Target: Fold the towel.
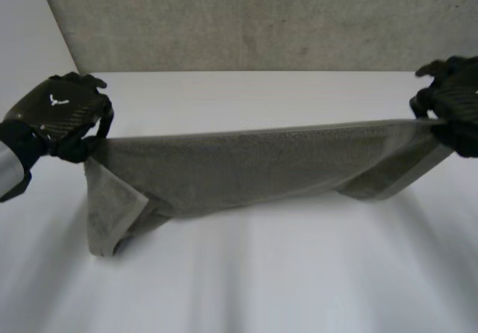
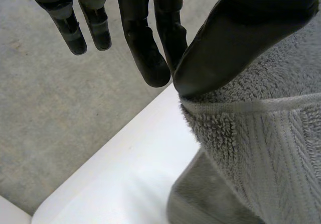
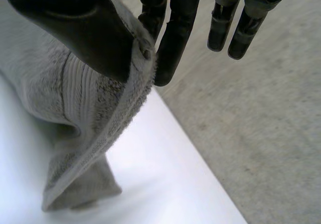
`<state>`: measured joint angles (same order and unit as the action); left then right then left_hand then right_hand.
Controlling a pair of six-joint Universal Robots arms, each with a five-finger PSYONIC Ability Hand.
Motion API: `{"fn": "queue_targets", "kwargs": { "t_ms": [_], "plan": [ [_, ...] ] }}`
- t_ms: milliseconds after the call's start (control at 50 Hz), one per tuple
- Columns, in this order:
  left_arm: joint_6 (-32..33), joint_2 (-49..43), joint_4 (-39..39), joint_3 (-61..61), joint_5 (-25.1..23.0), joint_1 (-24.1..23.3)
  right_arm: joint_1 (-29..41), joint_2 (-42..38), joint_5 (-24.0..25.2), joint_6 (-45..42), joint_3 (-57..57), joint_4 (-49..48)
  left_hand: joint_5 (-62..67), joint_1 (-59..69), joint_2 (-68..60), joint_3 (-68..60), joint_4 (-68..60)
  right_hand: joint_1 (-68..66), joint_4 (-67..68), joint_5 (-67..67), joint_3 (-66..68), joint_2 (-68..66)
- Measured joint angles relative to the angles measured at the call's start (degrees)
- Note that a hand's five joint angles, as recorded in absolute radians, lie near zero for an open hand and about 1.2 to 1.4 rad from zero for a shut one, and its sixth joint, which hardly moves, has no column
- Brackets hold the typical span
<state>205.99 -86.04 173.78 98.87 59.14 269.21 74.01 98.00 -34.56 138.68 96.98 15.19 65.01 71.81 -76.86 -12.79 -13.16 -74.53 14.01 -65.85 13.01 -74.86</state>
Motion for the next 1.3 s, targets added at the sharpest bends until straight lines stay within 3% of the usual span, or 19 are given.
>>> {"fn": "queue_targets", "kwargs": {
  "t_ms": [80, 220, 300, 480, 740, 840, 880, 940, 1000, 1140, 1300],
  "plan": [
    [0.3, -4.2, -0.3, -2.8, -0.5, 0.6, 2.5, -5.5, -2.8, -7.2, -0.6, -0.1, 0.0, 0.0, 0.0, 0.0, 0.0, 0.0, 0.0, 0.0, 0.0, -0.7],
    [3.0, -15.3, -4.3, -8.3, -0.8, -0.2, 11.3, -14.2, -15.6, -18.8, -2.3, -1.6, 1.1, 0.0, 0.0, 0.0, 0.0, 0.0, 0.0, -0.3, 0.0, -1.1],
    [7.5, -20.1, -7.6, -10.9, -0.7, -0.5, 14.1, -15.5, -19.8, -20.7, -2.4, -3.6, 1.6, 0.0, 0.0, 0.0, 0.0, 0.0, 0.0, -0.4, 0.0, -1.1],
    [16.6, -28.2, -11.7, -15.5, 0.0, -1.2, 17.8, -16.6, -22.8, -19.4, -2.6, -8.7, 2.4, 0.3, -0.1, 0.0, 0.0, 0.0, 0.0, -1.1, 0.0, -1.3],
    [16.4, -29.9, -8.8, -20.7, 0.4, -3.1, 21.5, -21.4, -24.5, -13.3, -6.7, -15.9, 2.4, 0.3, -0.1, 0.0, 0.0, 0.0, 0.0, -1.1, 0.0, -1.3],
    [12.4, -29.9, -5.6, -25.6, 2.8, -4.2, 24.3, -25.6, -24.7, -13.1, -12.6, -16.1, 1.4, 0.3, 0.8, 0.0, 0.0, 0.0, 0.0, -1.1, 0.0, -1.3],
    [10.7, -29.8, -5.2, -26.2, 3.7, -5.3, 25.1, -26.3, -25.0, -13.1, -13.5, -16.0, -11.2, -11.3, 13.3, 0.0, 0.0, 0.0, 0.0, -1.1, 0.0, -1.3],
    [7.4, -28.9, -5.1, -23.9, 5.0, -8.2, 26.4, -26.2, -25.4, -13.1, -12.7, -15.9, -43.6, -40.8, 45.2, 0.0, 0.0, 0.0, 0.0, -1.1, 0.0, -1.3],
    [4.5, -26.9, -5.0, -19.3, 5.7, -10.3, 26.9, -25.5, -25.4, -13.0, -10.4, -15.9, -53.4, -49.2, 54.2, 0.0, 0.0, 0.0, 0.0, -1.1, 0.0, -1.3],
    [-6.2, -20.1, -2.3, -8.0, 8.9, -13.9, 27.0, -24.4, -25.3, -12.8, -6.0, -16.4, -55.9, -49.8, 55.7, 0.0, 0.0, 0.0, 0.0, -1.1, 0.0, -1.3],
    [-18.9, -13.2, 6.6, 0.1, 19.1, -17.3, 27.0, -24.3, -25.7, -12.7, -3.9, -16.8, -60.8, -55.4, 61.1, 0.0, 0.0, 0.0, 0.0, -1.1, 0.0, -1.3]
  ]
}}
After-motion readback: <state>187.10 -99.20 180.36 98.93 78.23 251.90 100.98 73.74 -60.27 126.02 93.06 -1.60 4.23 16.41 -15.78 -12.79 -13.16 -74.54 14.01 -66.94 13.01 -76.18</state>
